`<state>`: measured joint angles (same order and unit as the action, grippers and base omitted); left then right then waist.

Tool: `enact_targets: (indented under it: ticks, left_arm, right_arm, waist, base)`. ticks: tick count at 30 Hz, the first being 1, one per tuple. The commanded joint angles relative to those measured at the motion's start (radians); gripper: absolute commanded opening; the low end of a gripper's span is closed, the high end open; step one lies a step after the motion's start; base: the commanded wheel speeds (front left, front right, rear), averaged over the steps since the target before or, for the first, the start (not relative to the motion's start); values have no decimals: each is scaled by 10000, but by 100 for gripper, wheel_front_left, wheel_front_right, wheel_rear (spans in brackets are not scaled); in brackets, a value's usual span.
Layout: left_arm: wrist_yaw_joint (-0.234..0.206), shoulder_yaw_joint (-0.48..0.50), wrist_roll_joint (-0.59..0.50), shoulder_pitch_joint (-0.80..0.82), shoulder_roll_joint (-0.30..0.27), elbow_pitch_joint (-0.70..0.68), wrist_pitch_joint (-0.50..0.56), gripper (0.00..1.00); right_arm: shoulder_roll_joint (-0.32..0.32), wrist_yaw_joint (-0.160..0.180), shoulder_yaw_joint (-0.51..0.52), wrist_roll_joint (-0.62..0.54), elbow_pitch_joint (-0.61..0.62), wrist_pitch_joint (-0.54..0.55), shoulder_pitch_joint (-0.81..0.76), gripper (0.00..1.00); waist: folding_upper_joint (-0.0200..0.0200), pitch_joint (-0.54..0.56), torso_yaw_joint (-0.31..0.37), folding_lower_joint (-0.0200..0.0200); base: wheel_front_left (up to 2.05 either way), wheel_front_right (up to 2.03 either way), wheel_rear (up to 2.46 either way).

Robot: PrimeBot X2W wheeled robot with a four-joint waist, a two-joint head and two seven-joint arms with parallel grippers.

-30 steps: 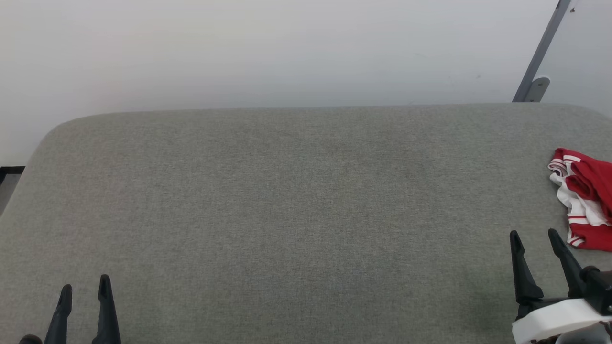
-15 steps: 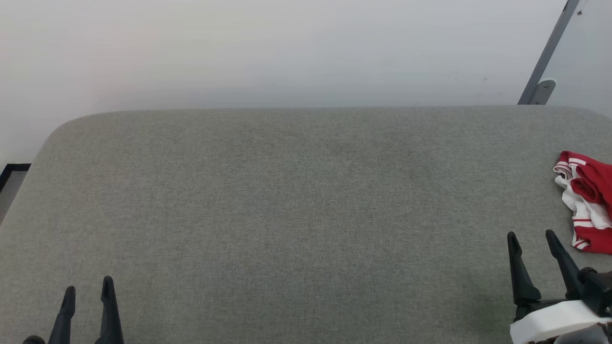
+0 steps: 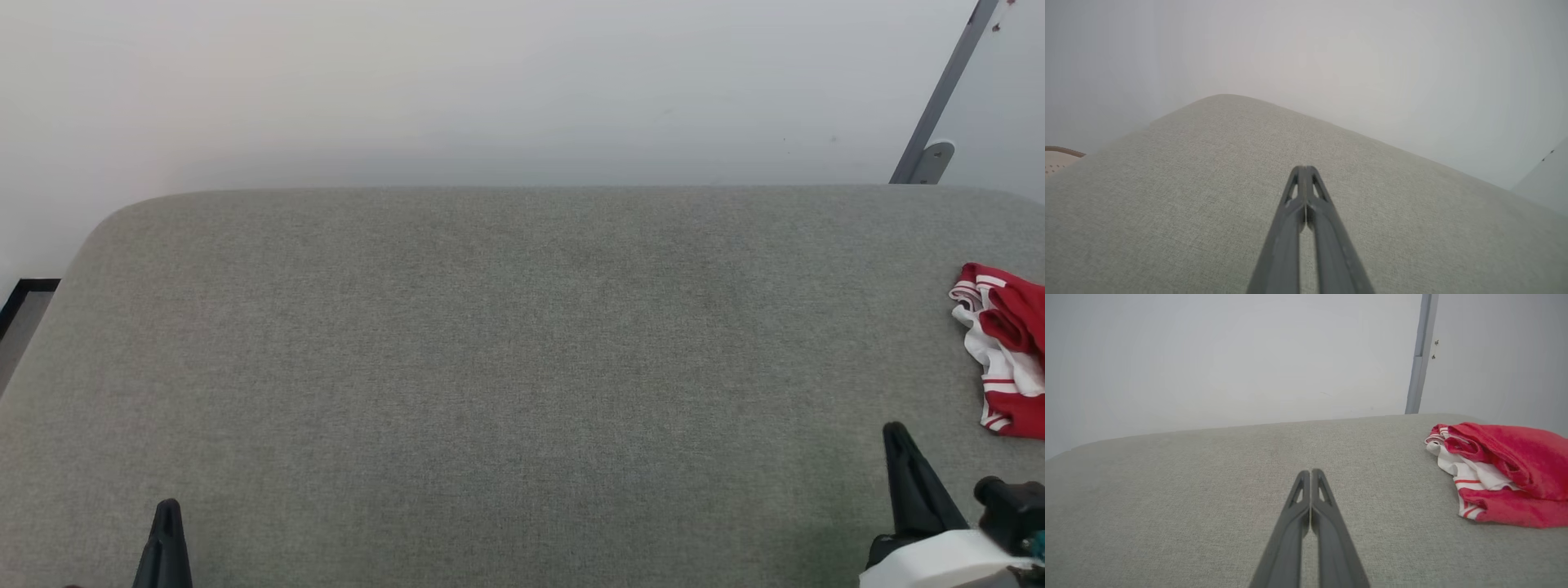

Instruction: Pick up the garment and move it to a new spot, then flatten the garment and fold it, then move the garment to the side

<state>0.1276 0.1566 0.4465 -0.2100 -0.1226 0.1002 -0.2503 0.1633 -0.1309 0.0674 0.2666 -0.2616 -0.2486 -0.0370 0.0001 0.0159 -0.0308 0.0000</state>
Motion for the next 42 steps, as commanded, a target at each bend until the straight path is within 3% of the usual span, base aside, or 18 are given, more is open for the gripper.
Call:
enact_targets:
  ticks: [1,20,42]
  left_arm:
    - [2,22,504,188,-65,-75,123,0]
    - [10,-89,3275,956,120,288,999,0]
    - [20,-186,5823,1658,303,629,1805,0]
  right_arm:
    - [43,0,85,529,130,146,193,0]
    - [-242,1,156,3753,206,985,489,0]
    - [-511,1,243,6697,219,1788,816,0]
  waist:
    - [-1,-3,6,0]
    - [-1,-33,54,0]
    - [-1,-66,108,0]
  base:
    - [0,0,0]
    - [0,0,0]
    - [0,0,0]
